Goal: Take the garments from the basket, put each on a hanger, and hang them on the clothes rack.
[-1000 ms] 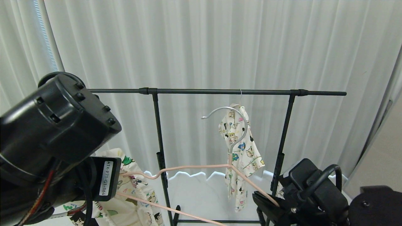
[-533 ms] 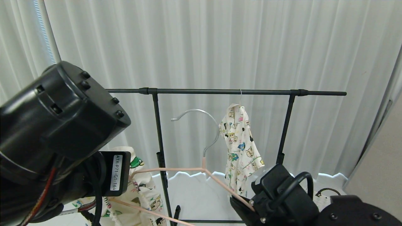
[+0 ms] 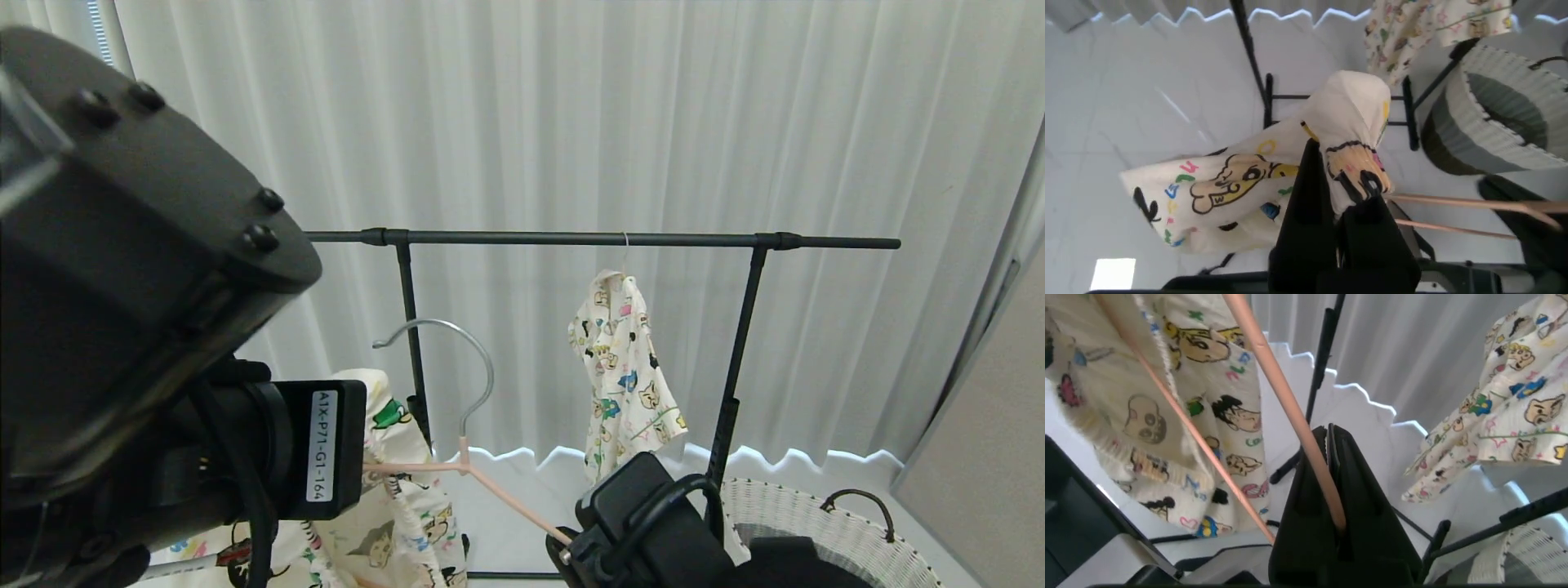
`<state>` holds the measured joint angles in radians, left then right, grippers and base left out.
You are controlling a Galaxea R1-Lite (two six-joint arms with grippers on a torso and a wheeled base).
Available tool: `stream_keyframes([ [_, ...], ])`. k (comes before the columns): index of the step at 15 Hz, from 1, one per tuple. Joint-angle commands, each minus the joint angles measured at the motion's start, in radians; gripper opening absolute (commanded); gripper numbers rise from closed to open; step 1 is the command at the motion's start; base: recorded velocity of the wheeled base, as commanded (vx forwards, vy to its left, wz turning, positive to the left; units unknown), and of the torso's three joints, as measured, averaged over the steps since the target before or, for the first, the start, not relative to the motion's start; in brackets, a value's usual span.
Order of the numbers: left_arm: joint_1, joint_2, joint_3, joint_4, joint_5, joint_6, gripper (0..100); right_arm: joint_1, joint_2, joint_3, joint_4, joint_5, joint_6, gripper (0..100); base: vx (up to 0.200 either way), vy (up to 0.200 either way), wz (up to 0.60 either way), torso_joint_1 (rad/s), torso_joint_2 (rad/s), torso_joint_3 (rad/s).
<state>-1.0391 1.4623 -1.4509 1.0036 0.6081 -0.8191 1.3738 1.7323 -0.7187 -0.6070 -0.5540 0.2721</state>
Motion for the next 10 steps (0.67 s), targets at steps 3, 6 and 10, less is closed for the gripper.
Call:
stream_keyframes([
  [3,-0.032,0.003,-0.034,0.0,-0.004,-0.008,0,-0.002,0.101,-0.136,0.009,0.002,0.065,0,0.0,0.0,0.0,0.0,0.0,0.0],
  [6,-0.058,0.001,-0.068,0.0,-0.002,-0.009,0,-0.002,0.138,-0.186,0.016,0.002,0.09,0,0.0,0.0,0.0,0.0,0.0,0.0],
  [10,-0.101,-0.005,-0.06,0.0,0.045,-0.009,0,-0.05,0.133,-0.197,0.03,0.0,0.114,0,0.0,0.0,0.0,0.0,0.0,0.0],
])
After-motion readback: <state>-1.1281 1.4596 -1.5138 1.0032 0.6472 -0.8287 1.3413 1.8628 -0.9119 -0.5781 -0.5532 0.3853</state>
